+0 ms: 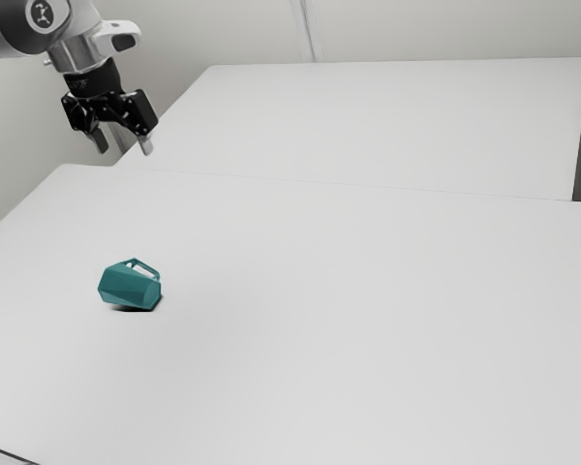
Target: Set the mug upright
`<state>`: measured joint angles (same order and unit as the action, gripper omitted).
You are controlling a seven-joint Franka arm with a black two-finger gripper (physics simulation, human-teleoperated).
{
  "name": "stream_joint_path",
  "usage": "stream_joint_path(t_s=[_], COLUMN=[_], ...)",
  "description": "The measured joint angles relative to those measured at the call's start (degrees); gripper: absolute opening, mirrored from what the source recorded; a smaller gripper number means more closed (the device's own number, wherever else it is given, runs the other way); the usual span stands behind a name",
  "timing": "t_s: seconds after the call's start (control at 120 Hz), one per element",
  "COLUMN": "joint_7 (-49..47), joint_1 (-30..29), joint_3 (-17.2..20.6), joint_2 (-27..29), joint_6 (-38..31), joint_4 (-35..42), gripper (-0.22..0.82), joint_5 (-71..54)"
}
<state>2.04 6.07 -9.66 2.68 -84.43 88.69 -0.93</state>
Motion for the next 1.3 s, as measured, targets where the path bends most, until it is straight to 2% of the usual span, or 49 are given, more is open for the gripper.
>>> stream_joint_path(t_s=[0.258,0.492,0.725,0.958,1.3], joint_7=[0.5,1.6,6.7,13.3,24.7], joint_1=[1.2,-6.4,-14.8,-20.2,-27.4], joint_3=[-0.4,-0.5,-0.5,-0.4,-0.5], joint_2=[1.0,3.6,6.5,8.4,7.2], joint_6=[0.6,-0.9,-8.3,-15.4,-24.9], joint_4=[0.6,4.8,15.7,24.0,32.9], gripper=[0.60,0.60,0.60,0.60,0.60], joint_5=[0.2,1.5,9.7,15.6,24.3])
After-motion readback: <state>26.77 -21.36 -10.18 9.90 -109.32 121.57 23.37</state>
